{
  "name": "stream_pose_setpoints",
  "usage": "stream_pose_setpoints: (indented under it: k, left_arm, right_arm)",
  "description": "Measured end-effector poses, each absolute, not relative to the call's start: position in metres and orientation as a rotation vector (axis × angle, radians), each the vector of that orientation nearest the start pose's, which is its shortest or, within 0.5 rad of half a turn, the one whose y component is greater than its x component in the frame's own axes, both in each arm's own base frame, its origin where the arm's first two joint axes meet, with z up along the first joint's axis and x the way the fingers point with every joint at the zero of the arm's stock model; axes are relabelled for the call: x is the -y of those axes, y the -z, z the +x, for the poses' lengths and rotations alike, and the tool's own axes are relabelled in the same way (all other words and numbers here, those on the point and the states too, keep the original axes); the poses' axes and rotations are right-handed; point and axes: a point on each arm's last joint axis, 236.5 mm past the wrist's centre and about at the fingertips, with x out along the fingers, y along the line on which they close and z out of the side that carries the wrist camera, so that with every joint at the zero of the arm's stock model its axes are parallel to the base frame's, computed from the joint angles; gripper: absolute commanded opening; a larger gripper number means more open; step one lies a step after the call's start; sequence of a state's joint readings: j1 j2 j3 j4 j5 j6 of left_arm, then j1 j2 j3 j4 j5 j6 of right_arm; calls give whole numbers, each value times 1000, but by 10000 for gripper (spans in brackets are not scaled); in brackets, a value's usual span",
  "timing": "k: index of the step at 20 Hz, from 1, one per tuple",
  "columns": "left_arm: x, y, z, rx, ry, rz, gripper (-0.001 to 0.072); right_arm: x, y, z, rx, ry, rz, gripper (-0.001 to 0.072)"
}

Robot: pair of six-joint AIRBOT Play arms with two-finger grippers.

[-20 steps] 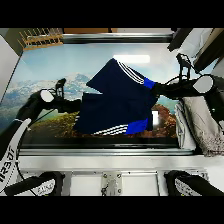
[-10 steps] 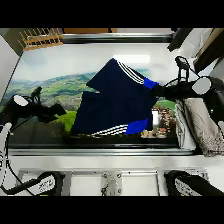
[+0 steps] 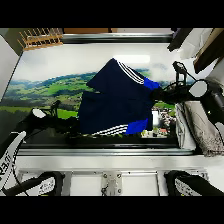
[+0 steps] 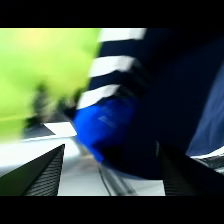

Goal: Fold the clothes and pants, and hang the long-sleeved shirts on hangers.

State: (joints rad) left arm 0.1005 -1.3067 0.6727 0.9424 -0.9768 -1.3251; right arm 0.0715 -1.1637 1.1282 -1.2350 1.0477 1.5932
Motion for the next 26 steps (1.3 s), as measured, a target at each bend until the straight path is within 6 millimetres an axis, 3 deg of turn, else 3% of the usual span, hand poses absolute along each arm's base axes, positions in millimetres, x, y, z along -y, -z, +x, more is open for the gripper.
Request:
stream_pose_setpoints:
  k: [7,13,16,22,26]
  left_arm:
    - [98,111,301,-1424,235,-542,626]
    - [63,81,307,-1342,182,-609,627]
    - [61,68,299,-1314,215,-578,628]
    - [94,88,270,-1369,309,-478,627]
    - [100,104,284,-1376,277,-476,626]
  right_arm:
    - [-96,-62,390,-1089,-223,290,636]
    - [-96,-61,389,-1090,-223,290,637]
    - [-96,-61,389,-1090,-223,290,636]
    - [-96,-61,389,-1090,-223,290,637]
    - [-96,-61,389,-1090,-223,290,636]
